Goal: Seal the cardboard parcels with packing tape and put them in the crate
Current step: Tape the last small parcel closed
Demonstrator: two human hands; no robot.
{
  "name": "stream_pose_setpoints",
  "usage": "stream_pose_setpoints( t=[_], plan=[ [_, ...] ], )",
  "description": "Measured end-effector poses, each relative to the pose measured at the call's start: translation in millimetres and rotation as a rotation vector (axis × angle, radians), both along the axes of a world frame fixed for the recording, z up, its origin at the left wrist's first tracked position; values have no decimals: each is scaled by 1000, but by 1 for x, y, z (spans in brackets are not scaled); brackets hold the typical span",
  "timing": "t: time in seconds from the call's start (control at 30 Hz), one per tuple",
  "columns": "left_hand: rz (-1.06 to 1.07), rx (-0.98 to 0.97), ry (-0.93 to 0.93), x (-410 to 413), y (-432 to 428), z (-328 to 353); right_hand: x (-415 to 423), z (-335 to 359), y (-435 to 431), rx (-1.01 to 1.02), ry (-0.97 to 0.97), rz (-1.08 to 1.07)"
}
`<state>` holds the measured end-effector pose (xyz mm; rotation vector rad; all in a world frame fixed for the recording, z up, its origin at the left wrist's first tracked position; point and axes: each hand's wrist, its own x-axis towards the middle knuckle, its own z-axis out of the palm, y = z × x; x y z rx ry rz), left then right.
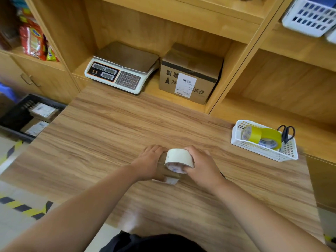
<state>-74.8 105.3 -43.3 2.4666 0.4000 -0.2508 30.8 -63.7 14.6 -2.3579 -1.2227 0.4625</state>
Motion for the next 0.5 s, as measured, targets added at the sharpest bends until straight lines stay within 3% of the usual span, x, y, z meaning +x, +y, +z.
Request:
stream_pose_setpoints(
  t=[0.27, 0.4, 0.5],
  plan=[
    [-8, -68, -18, 2, 5, -2, 21, 2, -20, -140, -231, 97],
    [-33, -78, 1, 5, 3, -2, 25, 3, -35, -208, -250, 138],
    [-45, -74, 5, 7, 2, -2, 25, -6, -39, -205, -396, 180]
  ],
)
